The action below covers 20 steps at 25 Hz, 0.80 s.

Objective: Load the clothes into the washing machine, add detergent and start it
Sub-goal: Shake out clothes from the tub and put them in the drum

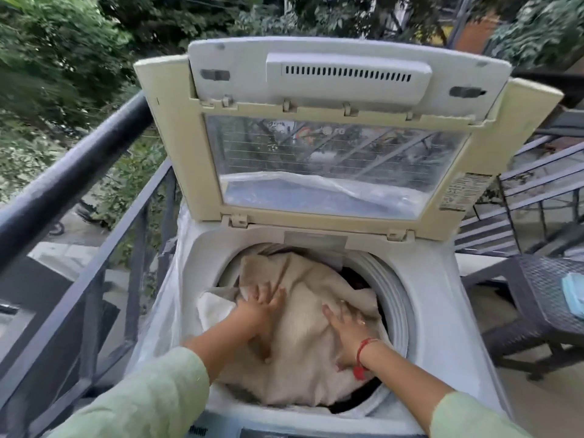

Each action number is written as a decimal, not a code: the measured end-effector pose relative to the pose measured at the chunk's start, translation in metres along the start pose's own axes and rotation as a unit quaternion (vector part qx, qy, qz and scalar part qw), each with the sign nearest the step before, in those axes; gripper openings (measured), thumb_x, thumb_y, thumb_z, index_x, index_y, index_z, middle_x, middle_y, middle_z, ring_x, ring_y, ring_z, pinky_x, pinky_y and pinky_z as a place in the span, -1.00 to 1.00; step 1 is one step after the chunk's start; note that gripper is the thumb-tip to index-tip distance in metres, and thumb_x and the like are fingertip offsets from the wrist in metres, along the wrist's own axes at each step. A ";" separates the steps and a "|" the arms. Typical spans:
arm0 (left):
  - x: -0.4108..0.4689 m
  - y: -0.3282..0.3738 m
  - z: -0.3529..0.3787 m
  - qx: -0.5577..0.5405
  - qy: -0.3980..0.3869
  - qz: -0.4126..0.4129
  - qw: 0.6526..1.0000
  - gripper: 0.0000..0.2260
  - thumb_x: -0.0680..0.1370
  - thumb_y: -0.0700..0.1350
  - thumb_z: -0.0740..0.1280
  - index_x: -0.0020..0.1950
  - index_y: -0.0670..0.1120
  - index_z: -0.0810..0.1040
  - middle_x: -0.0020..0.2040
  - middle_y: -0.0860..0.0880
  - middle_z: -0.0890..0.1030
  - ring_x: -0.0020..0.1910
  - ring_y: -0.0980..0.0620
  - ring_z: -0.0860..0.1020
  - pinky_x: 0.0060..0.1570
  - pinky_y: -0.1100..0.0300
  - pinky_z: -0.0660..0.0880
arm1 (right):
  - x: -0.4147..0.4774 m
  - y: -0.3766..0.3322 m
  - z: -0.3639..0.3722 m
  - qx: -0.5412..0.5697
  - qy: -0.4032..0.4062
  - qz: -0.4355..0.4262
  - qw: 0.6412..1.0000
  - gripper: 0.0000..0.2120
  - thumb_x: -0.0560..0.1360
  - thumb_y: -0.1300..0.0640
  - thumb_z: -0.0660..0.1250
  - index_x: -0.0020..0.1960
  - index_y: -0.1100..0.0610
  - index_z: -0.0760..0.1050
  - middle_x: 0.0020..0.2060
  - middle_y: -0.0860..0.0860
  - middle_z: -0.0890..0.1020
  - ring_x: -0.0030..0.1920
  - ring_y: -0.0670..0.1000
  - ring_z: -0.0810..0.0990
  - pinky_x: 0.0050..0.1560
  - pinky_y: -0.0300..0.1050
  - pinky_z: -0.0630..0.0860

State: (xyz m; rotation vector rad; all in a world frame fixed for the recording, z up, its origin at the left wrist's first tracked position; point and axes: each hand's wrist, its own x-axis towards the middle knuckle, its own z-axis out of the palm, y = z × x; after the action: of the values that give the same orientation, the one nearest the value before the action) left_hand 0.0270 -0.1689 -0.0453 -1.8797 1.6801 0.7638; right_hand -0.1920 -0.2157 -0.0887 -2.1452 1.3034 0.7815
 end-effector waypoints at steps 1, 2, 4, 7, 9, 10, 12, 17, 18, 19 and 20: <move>0.011 0.003 0.008 -0.010 -0.016 -0.001 1.000 0.30 0.19 0.07 0.60 0.48 0.02 -0.43 0.51 -0.17 -0.36 0.48 -0.32 -0.25 0.43 -0.27 -0.06 | 0.007 0.002 0.001 0.013 -0.009 0.011 1.000 0.29 0.21 -0.01 0.56 0.24 -0.35 -0.58 0.47 0.00 -0.37 0.49 0.25 -0.21 0.37 0.36 0.16; 0.021 0.005 0.015 -0.020 -0.027 -0.002 0.999 0.25 0.24 0.02 0.58 0.48 0.00 -0.41 0.51 -0.19 -0.35 0.48 -0.35 -0.23 0.42 -0.28 -0.06 | 0.013 0.003 0.003 0.027 -0.020 0.020 0.999 0.32 0.18 -0.02 0.58 0.20 -0.36 -0.61 0.46 -0.02 -0.38 0.48 0.24 -0.23 0.36 0.38 0.17; 0.040 0.014 0.022 -0.040 -0.035 -0.004 0.999 0.14 0.34 -0.10 0.53 0.50 -0.04 -0.38 0.50 -0.24 -0.33 0.47 -0.38 -0.21 0.39 -0.32 -0.09 | 0.029 0.005 0.011 0.049 -0.054 0.041 0.997 0.38 0.11 -0.05 0.61 0.19 -0.35 -0.63 0.45 0.00 -0.41 0.48 0.24 -0.28 0.34 0.42 0.17; 0.066 0.023 0.028 -0.063 -0.037 -0.023 0.997 0.01 0.43 -0.18 0.43 0.51 -0.05 -0.35 0.50 -0.26 -0.33 0.48 -0.34 -0.23 0.36 -0.34 -0.11 | 0.054 0.006 0.022 0.070 -0.114 0.071 0.988 0.45 0.06 -0.05 0.63 0.16 -0.31 -0.69 0.43 0.06 -0.45 0.47 0.25 -0.32 0.32 0.46 0.13; 0.084 0.023 0.036 -0.071 -0.035 -0.024 0.997 -0.01 0.43 -0.21 0.40 0.51 -0.03 -0.35 0.50 -0.26 -0.33 0.48 -0.33 -0.24 0.36 -0.33 -0.17 | 0.066 0.004 0.029 0.091 -0.126 0.087 0.984 0.46 0.06 -0.03 0.64 0.16 -0.30 -0.70 0.41 0.05 -0.49 0.46 0.26 -0.32 0.32 0.49 0.08; 0.090 0.020 0.043 -0.088 -0.033 -0.019 0.995 0.03 0.40 -0.20 0.43 0.51 -0.02 -0.35 0.50 -0.26 -0.33 0.48 -0.34 -0.23 0.37 -0.31 -0.17 | 0.070 0.002 0.031 0.102 -0.126 0.094 0.982 0.47 0.05 -0.02 0.64 0.11 -0.32 -0.72 0.40 0.04 -0.51 0.46 0.26 -0.32 0.31 0.50 0.06; 0.097 0.009 0.056 -0.121 -0.012 0.003 0.993 0.15 0.28 -0.14 0.53 0.51 0.04 -0.34 0.50 -0.26 -0.31 0.48 -0.35 -0.21 0.42 -0.23 -0.11 | 0.075 0.000 0.039 0.119 -0.108 0.103 0.982 0.46 0.07 0.01 0.64 0.05 -0.35 -0.75 0.39 0.02 -0.53 0.46 0.26 -0.32 0.32 0.50 0.03; 0.094 -0.011 0.058 -0.126 0.004 0.038 0.991 0.27 0.10 0.05 0.61 0.51 0.15 -0.26 0.51 -0.22 -0.25 0.49 -0.28 -0.19 0.43 -0.21 -0.03 | 0.070 0.002 0.045 0.114 -0.075 0.085 0.987 0.36 0.19 -0.01 0.58 0.20 -0.35 -0.67 0.36 -0.04 -0.57 0.47 0.26 -0.28 0.30 0.46 0.16; 0.090 -0.010 0.054 -0.114 -0.003 0.038 0.993 0.28 0.10 0.07 0.62 0.51 0.15 -0.26 0.51 -0.23 -0.25 0.49 -0.29 -0.17 0.44 -0.21 -0.02 | 0.066 0.003 0.044 0.105 -0.081 0.073 0.988 0.41 0.11 -0.06 0.60 0.21 -0.33 -0.67 0.33 -0.04 -0.60 0.47 0.25 -0.30 0.33 0.43 0.16; 0.085 -0.008 0.048 -0.102 -0.016 0.032 0.994 0.28 0.11 0.08 0.61 0.51 0.14 -0.28 0.51 -0.24 -0.25 0.50 -0.29 -0.15 0.44 -0.20 0.00 | 0.064 0.004 0.041 0.097 -0.090 0.067 0.989 0.44 0.06 -0.09 0.60 0.20 -0.32 -0.69 0.32 -0.03 -0.61 0.47 0.25 -0.30 0.34 0.41 0.16; 0.079 -0.002 0.042 -0.084 -0.030 0.020 0.996 0.26 0.14 0.08 0.60 0.51 0.11 -0.28 0.52 -0.23 -0.24 0.50 -0.29 -0.11 0.43 -0.21 0.03 | 0.060 0.003 0.037 0.089 -0.102 0.067 0.989 0.45 0.04 -0.09 0.61 0.20 -0.31 -0.69 0.32 -0.02 -0.60 0.48 0.26 -0.28 0.35 0.40 0.16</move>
State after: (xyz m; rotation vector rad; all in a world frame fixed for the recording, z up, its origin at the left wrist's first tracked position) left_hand 0.0325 -0.1957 -0.1303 -1.9192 1.6673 0.9963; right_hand -0.1802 -0.2285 -0.1575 -1.8033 1.3652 0.8782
